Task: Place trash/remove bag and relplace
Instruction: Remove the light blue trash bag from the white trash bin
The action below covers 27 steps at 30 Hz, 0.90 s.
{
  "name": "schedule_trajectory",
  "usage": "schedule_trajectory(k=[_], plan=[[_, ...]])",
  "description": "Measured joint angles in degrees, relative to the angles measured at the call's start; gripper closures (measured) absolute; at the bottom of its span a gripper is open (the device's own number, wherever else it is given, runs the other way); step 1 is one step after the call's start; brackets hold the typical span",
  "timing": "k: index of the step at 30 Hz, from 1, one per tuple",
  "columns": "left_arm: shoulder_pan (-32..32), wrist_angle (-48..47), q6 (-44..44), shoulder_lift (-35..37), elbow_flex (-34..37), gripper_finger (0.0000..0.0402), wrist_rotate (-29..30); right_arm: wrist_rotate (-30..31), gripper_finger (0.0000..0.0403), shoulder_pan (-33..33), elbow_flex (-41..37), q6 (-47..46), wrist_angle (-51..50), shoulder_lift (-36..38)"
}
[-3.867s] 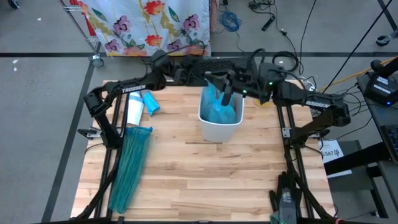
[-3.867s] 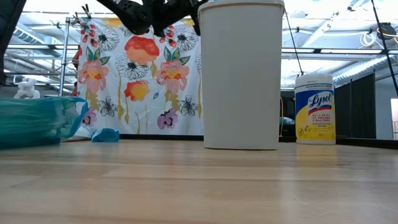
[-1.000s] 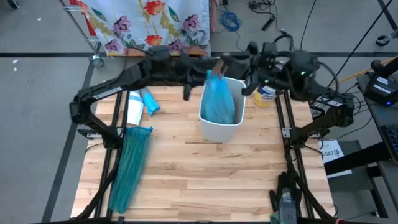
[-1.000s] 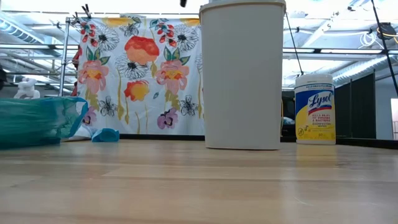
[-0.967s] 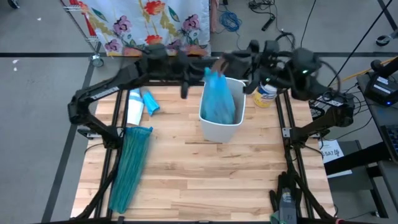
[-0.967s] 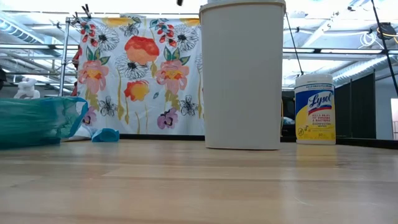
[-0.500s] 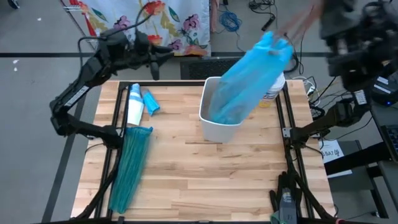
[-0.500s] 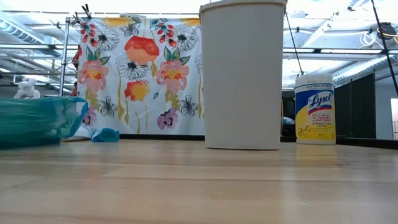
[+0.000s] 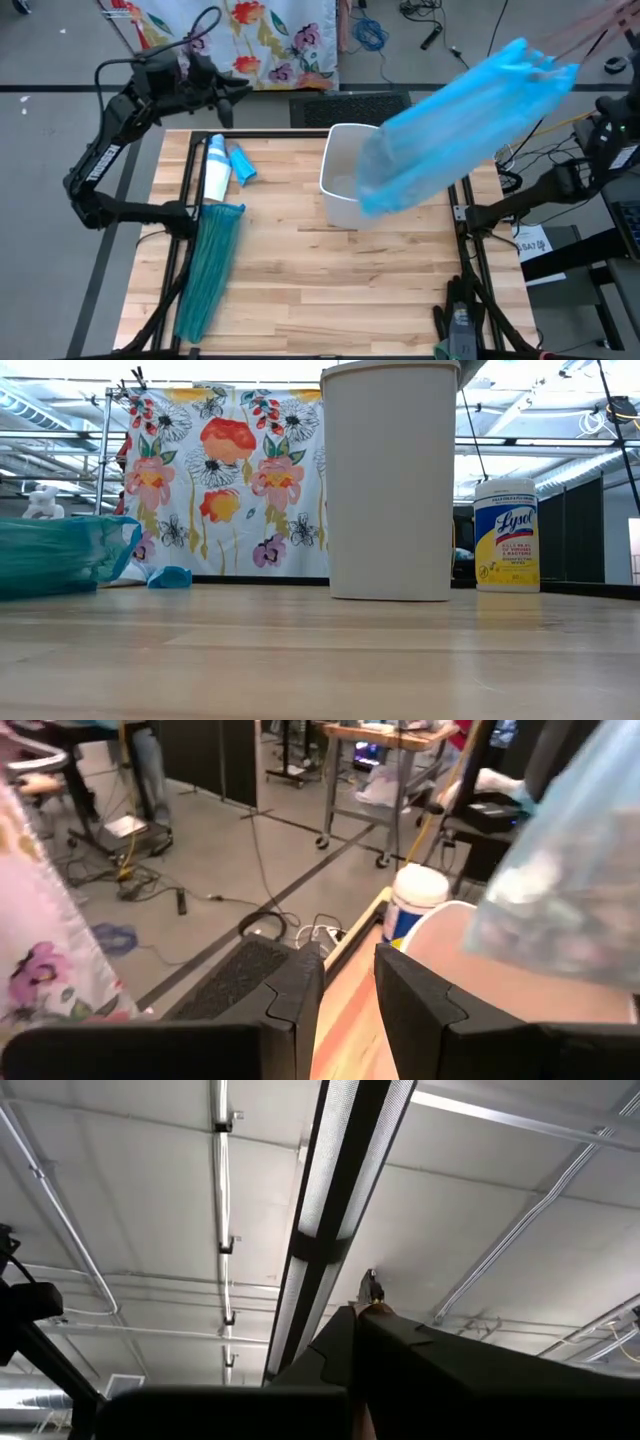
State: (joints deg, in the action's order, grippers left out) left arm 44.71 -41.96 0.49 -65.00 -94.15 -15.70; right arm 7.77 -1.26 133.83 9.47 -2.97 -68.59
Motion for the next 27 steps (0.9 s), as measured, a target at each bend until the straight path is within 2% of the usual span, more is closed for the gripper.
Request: schedule_trajectory(k=[4,10,18,22,27], plan=[[0.4,-1.7,-0.2,0.7,0.0,0.0302,0.4,0.6,0.0402,0.0,0.0,0.1,-1.0,2.3],[0.3,-3.0,-3.1,1.0,0.0,0.0302,0.3,5.7,0.0403,0.0,0.1,-1.6,-8.4,6.5],[0.3,-6.6,-3.3,1.1,0.0,0.0302,0.3,5.7,0.0403,0.0,0.0,-3.0,-8.9,10.3],[0.2,-8.6,-6.4,1.1,0.0,0.0302,0.3,5.5,0.0403,0.0,0.0,-3.1,-9.9,12.1],[0.1,-10.4,-10.4,1.1,0.0,0.0302,0.2,5.9,0.0403,0.0,0.1,-8.2,-21.6,13.9]])
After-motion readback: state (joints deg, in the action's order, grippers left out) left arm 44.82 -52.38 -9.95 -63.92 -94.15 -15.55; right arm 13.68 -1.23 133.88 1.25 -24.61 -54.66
